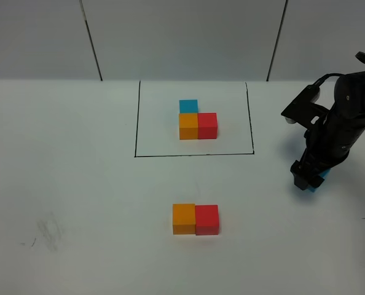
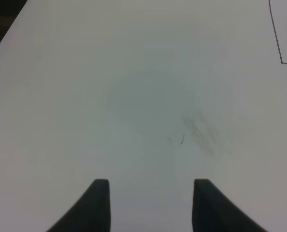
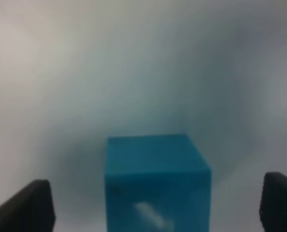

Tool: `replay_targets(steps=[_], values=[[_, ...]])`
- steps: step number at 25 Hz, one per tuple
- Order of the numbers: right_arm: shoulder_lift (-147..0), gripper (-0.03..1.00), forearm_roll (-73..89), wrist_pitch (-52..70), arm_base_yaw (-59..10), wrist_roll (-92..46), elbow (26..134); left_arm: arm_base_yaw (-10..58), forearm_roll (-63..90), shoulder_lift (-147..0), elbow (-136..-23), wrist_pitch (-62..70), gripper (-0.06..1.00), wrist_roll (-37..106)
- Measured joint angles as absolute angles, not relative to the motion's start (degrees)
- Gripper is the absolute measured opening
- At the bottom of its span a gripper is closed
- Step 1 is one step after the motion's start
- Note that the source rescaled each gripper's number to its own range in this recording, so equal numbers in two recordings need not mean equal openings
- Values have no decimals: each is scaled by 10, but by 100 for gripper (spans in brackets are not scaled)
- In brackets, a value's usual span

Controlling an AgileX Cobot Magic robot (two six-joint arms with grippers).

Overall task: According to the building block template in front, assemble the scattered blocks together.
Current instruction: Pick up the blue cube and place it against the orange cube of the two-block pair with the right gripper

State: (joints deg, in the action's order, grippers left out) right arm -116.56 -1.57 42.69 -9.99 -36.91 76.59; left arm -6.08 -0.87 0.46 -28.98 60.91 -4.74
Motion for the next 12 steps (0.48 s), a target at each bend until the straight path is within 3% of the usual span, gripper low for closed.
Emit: replay_targets(steps=[7,10,12], values=[[-1185,70,-9,423,-99,-373,766,-61,-9,5,-290,609,0,-47],[-1189,53,-7,423,-98,-374,766,-61,-9,5,-290,609,0,-47],[-1189,27,-7,423,-98,-374,766,-61,-9,5,-290,609,0,-48]])
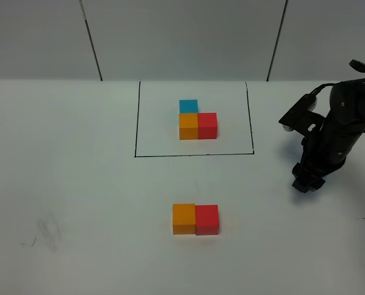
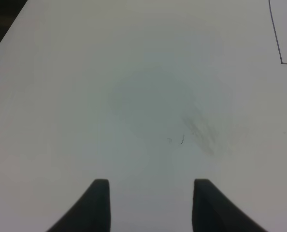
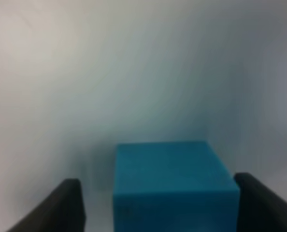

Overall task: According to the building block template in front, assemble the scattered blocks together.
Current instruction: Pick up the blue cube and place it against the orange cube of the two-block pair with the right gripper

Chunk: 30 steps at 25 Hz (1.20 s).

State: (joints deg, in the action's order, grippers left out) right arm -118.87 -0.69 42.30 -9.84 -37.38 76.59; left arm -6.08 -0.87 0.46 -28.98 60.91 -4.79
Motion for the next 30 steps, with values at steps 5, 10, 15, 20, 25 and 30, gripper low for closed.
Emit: replay_targets(steps=[5,10,15,20,25,30], values=[[-1188,3,-13,421,-98,-368,767,-61,-9,5,-290,609,0,-48],[-1157,3,-16,434,-98,-310,789,-61,-9,5,-290,609,0,-48],[-1120,3,-16,494,-124,-93,864,-61,-9,5,-290,609,0,-48],[-1124,3,-37,553,-198,64,926,-61,-9,5,-290,609,0,-48],[-1148,3,-84,571,-284,182,943,-61,-9,5,-290,609,0,-48],[-1161,3,-92,582,-331,330,943,-61,-9,5,-290,609,0,-48]])
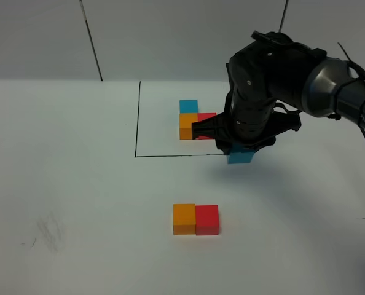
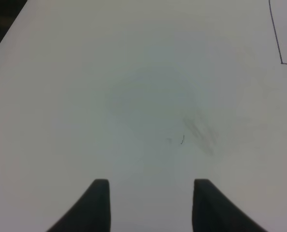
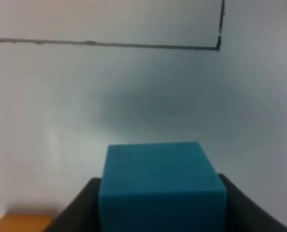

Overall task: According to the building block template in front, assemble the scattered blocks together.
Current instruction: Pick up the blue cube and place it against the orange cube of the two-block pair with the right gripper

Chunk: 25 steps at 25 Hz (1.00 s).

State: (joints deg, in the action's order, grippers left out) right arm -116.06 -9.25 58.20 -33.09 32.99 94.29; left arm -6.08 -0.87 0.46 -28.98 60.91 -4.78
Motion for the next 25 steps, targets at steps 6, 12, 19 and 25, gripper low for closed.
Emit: replay_targets(steps=[6,12,19,25], values=[[-1161,2,-92,561,-367,385,948,-61,-9,5,-290,609,0,-48],[-1162,2,-91,554,-375,425,949,-61,-9,5,-290,609,0,-48],[-1241,2,-91,660,-378,423,1051,-61,-9,5,-290,609,0,-48],[-1283,2,-92,687,-407,452,1123,-61,-9,5,-290,609,0,-48]])
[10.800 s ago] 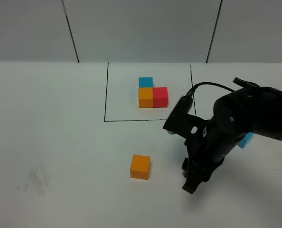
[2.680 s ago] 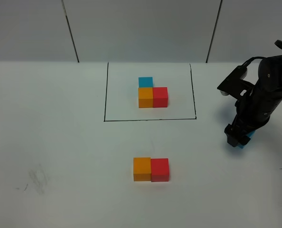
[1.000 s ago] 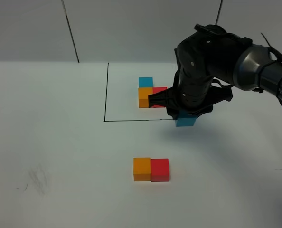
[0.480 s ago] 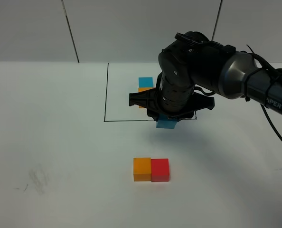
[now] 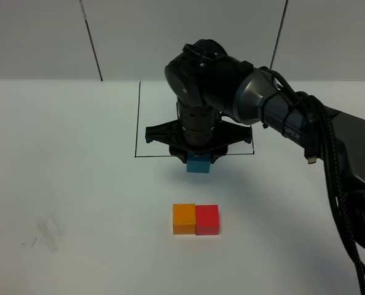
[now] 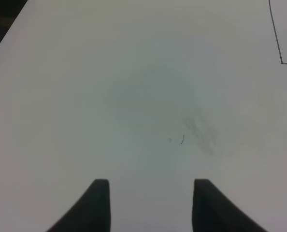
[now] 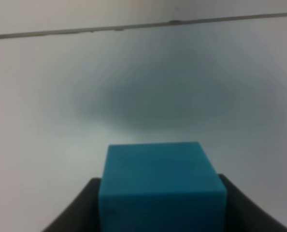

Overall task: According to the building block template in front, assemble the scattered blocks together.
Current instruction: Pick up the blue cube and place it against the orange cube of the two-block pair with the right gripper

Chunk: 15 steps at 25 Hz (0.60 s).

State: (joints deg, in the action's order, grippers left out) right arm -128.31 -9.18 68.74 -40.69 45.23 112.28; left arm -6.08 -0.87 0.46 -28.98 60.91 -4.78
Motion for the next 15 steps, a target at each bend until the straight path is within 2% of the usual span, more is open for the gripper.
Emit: replay_targets(steps=[7,15], values=[[-1292,2,-99,692,-443,495,1126,-61,-9,5,-290,609,0,-47],[-1306,2,-105,694,-446,502,1126,-61,-9,5,-290,609,0,-47]])
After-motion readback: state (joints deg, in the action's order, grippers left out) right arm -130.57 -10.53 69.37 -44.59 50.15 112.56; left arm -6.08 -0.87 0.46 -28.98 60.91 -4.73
